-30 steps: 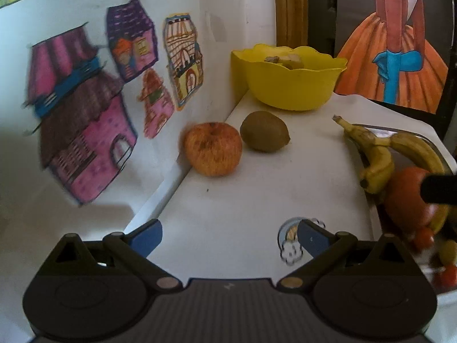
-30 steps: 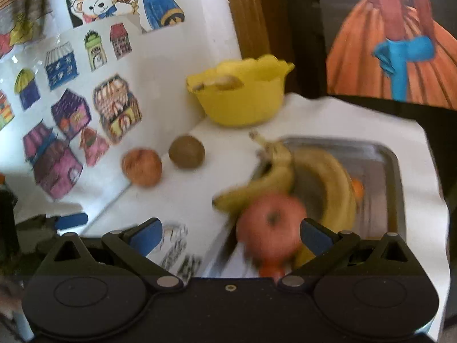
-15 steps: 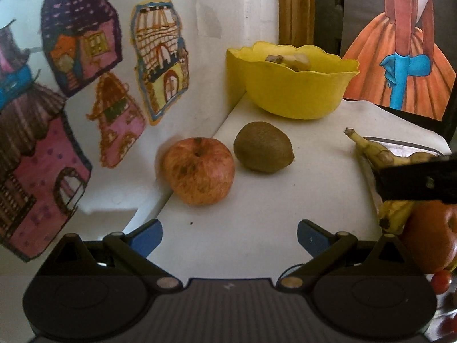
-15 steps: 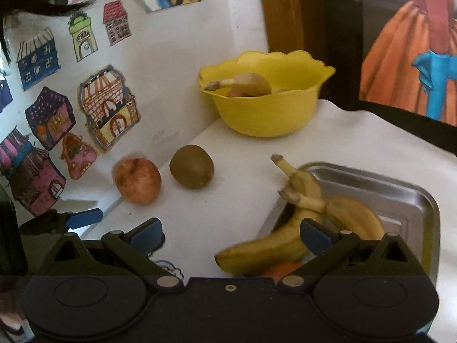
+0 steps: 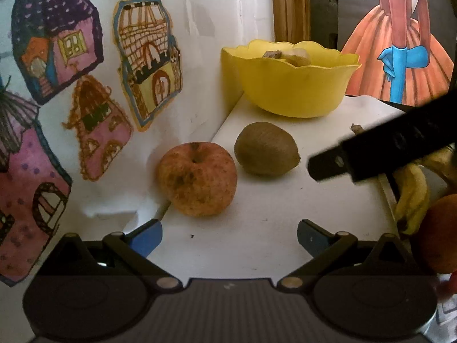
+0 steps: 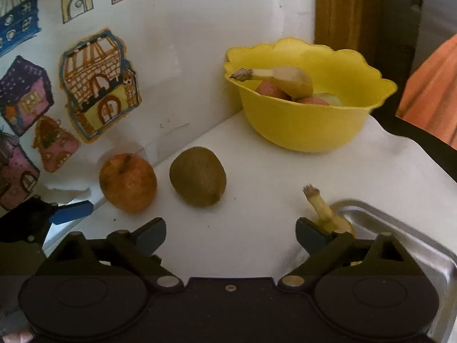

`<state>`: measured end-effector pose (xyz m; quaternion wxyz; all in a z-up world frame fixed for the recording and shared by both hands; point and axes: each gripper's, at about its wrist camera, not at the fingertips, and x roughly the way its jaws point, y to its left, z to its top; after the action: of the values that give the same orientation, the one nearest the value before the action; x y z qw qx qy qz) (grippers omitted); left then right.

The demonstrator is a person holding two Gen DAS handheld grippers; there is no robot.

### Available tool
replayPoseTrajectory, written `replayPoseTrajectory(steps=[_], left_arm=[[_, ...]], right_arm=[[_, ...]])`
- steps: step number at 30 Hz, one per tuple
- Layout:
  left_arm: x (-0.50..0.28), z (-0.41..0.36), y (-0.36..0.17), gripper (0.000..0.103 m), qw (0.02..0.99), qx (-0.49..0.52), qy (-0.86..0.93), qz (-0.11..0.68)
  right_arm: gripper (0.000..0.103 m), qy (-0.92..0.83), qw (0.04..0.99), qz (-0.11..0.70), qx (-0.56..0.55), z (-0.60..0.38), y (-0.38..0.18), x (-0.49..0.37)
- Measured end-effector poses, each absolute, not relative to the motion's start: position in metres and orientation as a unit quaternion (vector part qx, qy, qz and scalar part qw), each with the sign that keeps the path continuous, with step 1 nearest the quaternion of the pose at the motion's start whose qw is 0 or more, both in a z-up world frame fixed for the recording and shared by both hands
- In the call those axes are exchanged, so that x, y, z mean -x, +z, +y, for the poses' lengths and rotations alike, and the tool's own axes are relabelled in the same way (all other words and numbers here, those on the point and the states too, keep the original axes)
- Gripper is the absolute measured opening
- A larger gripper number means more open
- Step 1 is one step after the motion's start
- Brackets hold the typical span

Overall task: Organize fruits
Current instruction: 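Move the left tool toward the red apple while the right tool approaches the kiwi, then grasp the kiwi with the right tool while the left tool grasps the red apple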

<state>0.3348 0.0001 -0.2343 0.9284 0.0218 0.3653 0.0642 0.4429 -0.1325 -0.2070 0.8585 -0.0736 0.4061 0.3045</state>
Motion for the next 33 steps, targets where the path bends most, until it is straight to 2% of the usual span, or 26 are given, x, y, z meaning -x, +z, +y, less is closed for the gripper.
replayPoseTrajectory(steps=[8, 19, 24, 31, 33], left_arm=[[-0.346, 0.003, -0.235, 0.102, 0.931, -0.020, 0.064, 0.358], [-0.358, 0.002, -0.232, 0.097, 0.933, -0.030, 0.077, 0.351], [-0.362, 0.002, -0.234, 0.094, 0.930, -0.034, 0.085, 0.355], [-0.366, 0.002, -0.236, 0.091, 0.929, -0.035, 0.091, 0.356], [-0.365, 0.002, -0.237, 0.089, 0.930, -0.035, 0.093, 0.355]], right_arm=[[0.093, 0.339, 0.841, 0.416, 0.066, -0.113, -0.218, -0.473], [0.079, 0.356, 0.832, 0.421, 0.069, -0.084, -0.235, -0.496], [0.079, 0.362, 0.827, 0.426, 0.063, -0.075, -0.239, -0.501], [0.060, 0.367, 0.824, 0.427, 0.058, -0.072, -0.242, -0.503], [0.060, 0.363, 0.826, 0.426, 0.058, -0.073, -0.241, -0.500]])
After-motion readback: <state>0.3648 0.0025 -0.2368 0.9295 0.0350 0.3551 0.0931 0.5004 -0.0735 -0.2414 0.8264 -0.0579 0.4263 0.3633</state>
